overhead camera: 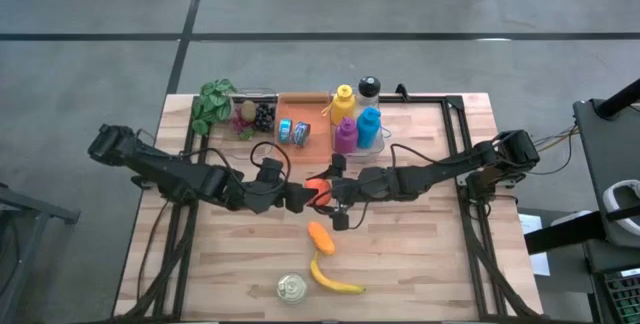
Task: Pick & Place Food Item
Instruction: Put the orange into the left transparent bin
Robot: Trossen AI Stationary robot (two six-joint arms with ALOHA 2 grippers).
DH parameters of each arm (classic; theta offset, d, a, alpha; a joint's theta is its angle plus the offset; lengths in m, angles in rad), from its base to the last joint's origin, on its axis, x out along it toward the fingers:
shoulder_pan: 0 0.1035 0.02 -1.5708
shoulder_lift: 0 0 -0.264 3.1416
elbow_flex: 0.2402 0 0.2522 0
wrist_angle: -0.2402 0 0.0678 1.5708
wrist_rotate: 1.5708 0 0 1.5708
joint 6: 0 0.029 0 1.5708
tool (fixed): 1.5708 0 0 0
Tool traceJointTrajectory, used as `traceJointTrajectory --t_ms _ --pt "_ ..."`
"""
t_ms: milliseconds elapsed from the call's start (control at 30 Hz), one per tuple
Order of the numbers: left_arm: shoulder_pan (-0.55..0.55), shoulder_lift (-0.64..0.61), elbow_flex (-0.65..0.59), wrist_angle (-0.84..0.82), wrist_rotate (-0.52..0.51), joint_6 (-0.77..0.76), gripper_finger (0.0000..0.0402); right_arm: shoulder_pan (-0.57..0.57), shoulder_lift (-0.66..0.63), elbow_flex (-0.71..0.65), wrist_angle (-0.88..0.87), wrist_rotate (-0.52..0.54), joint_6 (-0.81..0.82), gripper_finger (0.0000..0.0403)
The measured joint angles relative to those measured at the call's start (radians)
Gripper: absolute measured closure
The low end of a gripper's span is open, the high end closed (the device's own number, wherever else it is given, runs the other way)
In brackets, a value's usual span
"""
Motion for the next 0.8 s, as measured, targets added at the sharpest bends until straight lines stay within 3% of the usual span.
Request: traceJointTrajectory --t_ms 333,800 --pt "0.008 0.073 0.000 0.095 0.000 0.000 0.0027 0.000 0.000 0.000 0.029 0.000 0.000 0.0108" --pt "0.015 0.064 0.000 0.096 0.000 0.001 0.0029 0.000 -0.001 0.000 0.029 -0.001 0.004 0.0108"
